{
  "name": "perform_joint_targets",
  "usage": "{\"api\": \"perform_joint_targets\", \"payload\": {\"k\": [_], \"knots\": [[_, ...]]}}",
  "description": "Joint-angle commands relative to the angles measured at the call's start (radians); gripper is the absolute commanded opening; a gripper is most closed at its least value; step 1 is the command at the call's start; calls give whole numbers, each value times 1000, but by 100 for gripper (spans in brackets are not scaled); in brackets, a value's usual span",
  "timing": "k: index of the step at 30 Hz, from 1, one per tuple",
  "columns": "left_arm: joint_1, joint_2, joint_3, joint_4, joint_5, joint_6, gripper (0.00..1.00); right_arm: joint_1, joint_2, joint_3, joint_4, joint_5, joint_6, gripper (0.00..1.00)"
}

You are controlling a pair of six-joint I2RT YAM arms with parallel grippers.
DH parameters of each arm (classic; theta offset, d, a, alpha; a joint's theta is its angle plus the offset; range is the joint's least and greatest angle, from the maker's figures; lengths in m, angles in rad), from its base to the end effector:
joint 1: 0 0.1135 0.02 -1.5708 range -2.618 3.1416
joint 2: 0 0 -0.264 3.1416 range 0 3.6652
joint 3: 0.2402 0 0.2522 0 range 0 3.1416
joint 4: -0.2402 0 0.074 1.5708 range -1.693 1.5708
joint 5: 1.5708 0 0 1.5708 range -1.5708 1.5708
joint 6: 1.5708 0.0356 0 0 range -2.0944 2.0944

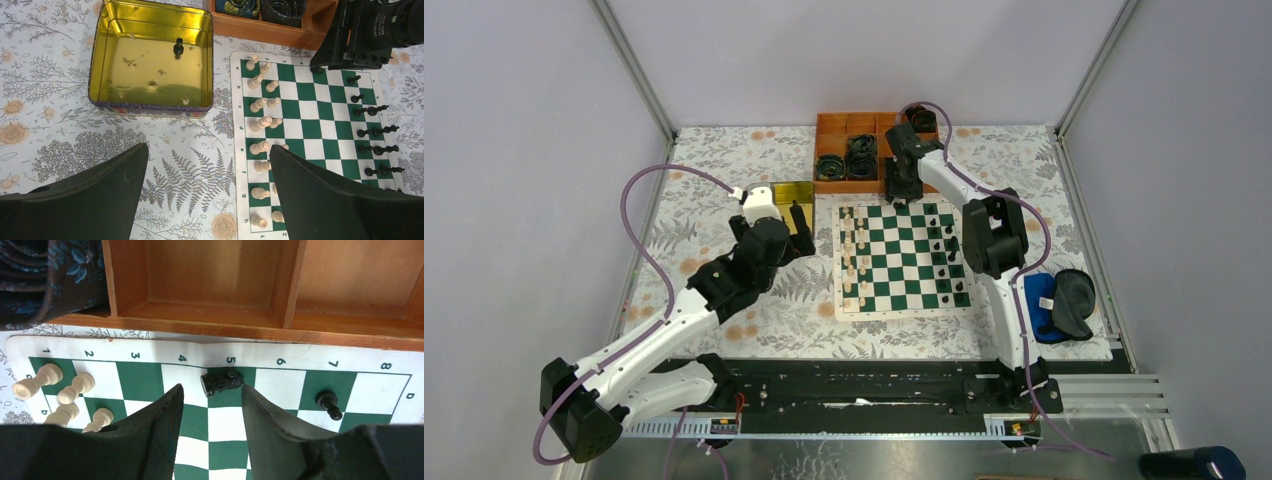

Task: Set up the chess pieces on the board
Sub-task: Pick up the chess piece from the chessboard.

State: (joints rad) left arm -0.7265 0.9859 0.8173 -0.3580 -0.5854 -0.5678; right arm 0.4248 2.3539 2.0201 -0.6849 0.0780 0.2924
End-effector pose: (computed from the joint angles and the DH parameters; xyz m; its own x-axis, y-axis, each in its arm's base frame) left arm 0.1741 -0.1284 0.2996 -0.4225 -0.2242 -0.8782 -0.0363 0.9723 -0.2308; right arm 0.4702 0.2096 0.1838 -0.8505 -0.0693 -0.5213 -0.1342 0.9871 0.0876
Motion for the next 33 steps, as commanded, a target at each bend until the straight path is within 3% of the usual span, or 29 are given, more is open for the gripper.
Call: {"api": "perform_joint_targets", "payload": {"k": [1, 17, 23, 33], "knots": [[4, -18, -12, 57, -13, 28, 99, 9, -1, 15, -12, 39, 13, 53], [16, -24, -16, 73, -9, 75, 99, 7, 59, 57, -26, 40, 12, 51], [21, -24, -22, 82, -2, 89, 99, 8, 59, 51, -19, 39, 14, 36], [28, -29, -32, 88, 8, 95, 99, 12, -2, -3, 7, 49, -24, 33]]}}
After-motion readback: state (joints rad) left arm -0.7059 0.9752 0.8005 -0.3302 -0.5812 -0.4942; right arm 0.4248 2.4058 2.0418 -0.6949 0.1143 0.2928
